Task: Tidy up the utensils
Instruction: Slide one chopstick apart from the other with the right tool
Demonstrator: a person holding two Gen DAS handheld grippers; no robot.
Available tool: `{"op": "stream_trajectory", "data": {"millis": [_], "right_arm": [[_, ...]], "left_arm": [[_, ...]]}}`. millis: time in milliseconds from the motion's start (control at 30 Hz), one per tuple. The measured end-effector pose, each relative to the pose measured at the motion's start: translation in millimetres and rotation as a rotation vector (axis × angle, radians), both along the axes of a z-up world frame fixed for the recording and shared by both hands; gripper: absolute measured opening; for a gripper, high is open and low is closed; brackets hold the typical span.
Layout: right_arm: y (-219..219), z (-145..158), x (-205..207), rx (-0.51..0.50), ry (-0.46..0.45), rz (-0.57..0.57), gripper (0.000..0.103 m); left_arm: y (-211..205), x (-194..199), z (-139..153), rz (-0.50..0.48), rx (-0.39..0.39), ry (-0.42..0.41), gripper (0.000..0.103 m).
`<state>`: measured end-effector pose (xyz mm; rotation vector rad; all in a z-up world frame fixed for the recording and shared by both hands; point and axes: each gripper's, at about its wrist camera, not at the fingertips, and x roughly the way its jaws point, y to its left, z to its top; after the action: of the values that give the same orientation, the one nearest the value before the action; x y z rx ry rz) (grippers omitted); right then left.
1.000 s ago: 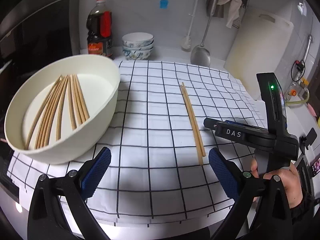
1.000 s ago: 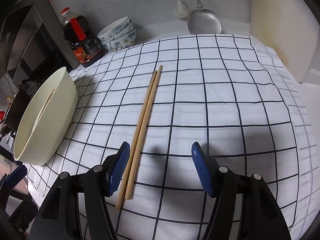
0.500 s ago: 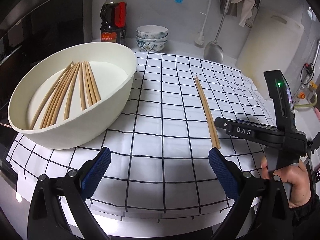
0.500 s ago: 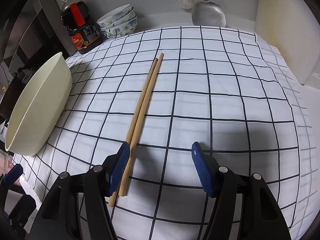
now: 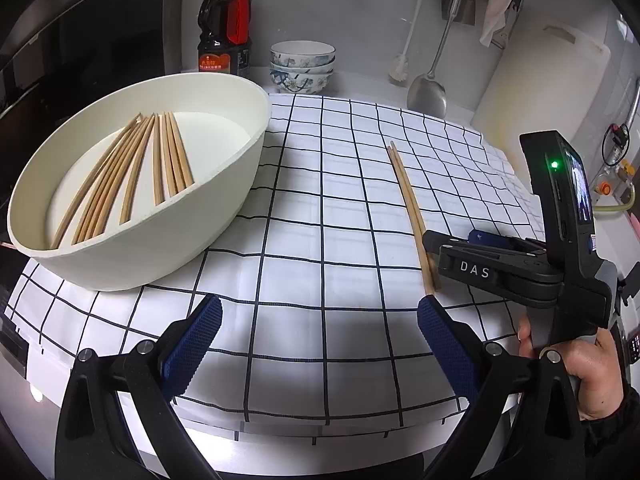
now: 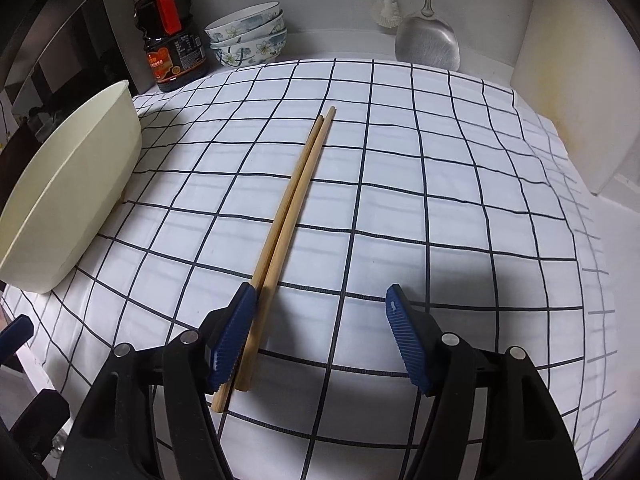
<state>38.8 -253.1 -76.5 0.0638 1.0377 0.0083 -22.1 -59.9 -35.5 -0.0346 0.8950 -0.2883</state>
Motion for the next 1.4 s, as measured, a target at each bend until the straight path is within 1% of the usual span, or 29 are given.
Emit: {"op": "stream_trajectory", "data": {"millis": [100, 200, 400, 467, 533, 767, 967, 1067, 1233, 1400], "right_arm": [[3.4, 1.4, -0.6, -0.054, 0.001, 0.014, 0.064], [4.1, -3.6, 0.1, -0.052, 0.04, 0.033, 0.064], [9.7, -4.3, -0.5, -0.067, -0.011, 0.036, 0.063], [5.2, -5.0, 0.7, -0.042, -0.009, 0.033, 0.06], [-1.2, -4.5, 1.4, -0.036, -0.014, 0.022, 0.049], [-33.5, -5.3, 2.2, -0.024, -0.016, -0.035, 0.049], [-64.1, -6.2, 0.6, -0.029, -0.013, -0.075, 0.049], [-76.0, -5.8, -0.8, -0.03, -0.012, -0.063, 0.049], [-81.9, -5.6, -1.8, -0.028, -0.034, -0.031, 0.049], [-77.6, -7.2, 9.2, -0.072, -0.051, 0.008, 0.049]], "left_arm": [[0.5, -1.2, 0.1, 0.0, -0.001, 0.0, 0.096], [1.8, -1.0, 0.5, 0.0, -0.004, -0.001, 0.096], [3.2, 0.2, -0.1, 0.007, -0.009, 0.002, 0.096], [2.8, 0.7, -0.7, 0.007, -0.009, 0.004, 0.096], [0.6, 1.4, -1.8, 0.004, -0.009, 0.005, 0.096], [-20.4, 10.7, -5.1, -0.015, 0.013, -0.008, 0.096], [-48.6, 32.2, -8.9, -0.033, 0.028, 0.004, 0.096], [-62.9, 47.0, -13.5, -0.035, 0.044, 0.016, 0.096], [-78.1, 70.3, -24.4, -0.018, 0.077, 0.042, 0.096], [-84.3, 87.5, -30.6, 0.002, 0.114, 0.055, 0.096]]}}
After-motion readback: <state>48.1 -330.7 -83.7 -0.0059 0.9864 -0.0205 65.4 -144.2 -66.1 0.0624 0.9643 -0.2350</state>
